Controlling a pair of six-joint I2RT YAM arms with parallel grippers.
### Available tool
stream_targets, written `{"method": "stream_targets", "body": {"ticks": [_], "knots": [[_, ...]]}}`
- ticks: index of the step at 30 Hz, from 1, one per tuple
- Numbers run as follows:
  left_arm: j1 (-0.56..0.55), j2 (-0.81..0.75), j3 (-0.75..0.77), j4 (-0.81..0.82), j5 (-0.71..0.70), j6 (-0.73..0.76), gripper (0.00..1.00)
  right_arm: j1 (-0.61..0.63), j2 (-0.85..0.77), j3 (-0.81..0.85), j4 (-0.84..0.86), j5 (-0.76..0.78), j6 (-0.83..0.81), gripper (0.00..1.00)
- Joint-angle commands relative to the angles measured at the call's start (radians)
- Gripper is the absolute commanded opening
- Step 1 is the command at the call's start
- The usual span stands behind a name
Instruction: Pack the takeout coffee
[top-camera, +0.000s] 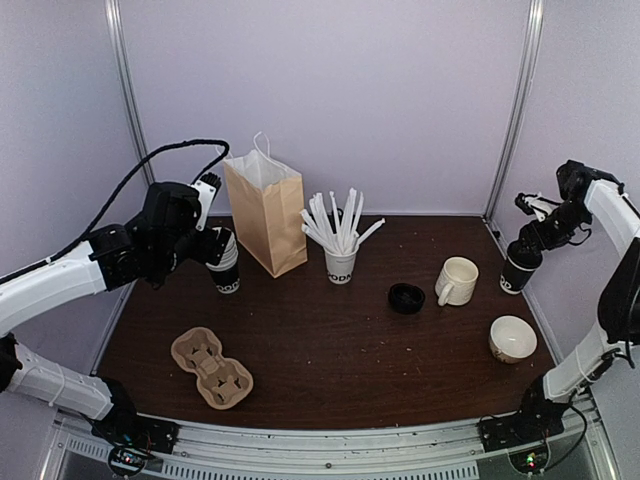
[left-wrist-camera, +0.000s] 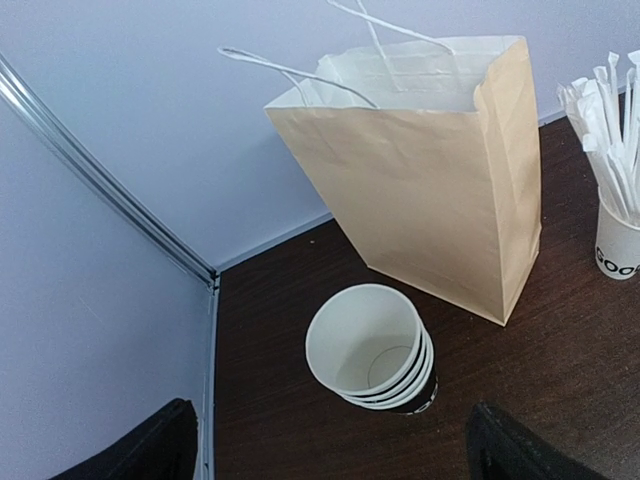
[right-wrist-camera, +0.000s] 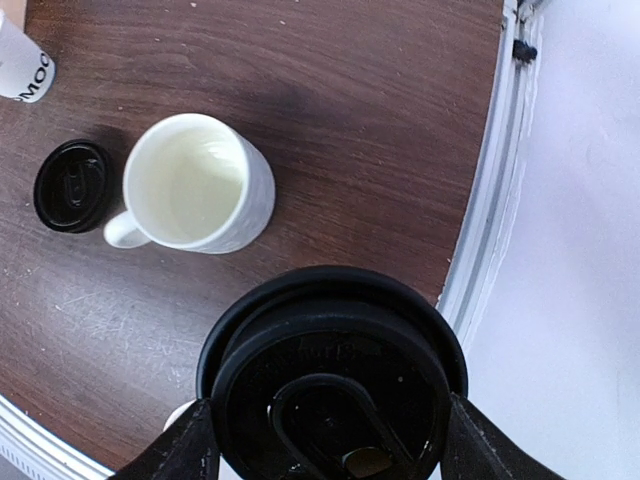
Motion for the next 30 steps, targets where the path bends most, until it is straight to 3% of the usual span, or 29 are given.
{"method": "stream_targets", "body": {"ticks": [1,21,28,30], "knots": [[0.008,-0.005,0.031,0.015,0.014,-0.013,0.98,-0.047,0.065,0.009,0.034,0.016,0.028,0.71],[0.009,0.008,0.034,0.007,0.018,-0.01,0.98,-0.045,0.198,-0.128,0.211,0.021,0.056,0.74],[0.009,0.016,0.037,0.002,0.024,-0.01,0.98,-0.046,0.158,-0.146,0.206,0.01,0.039,0.83],[0.009,0.017,0.037,0.003,0.03,-0.012,0.98,-0.046,0.127,-0.144,0.193,0.002,0.039,0.9]]}}
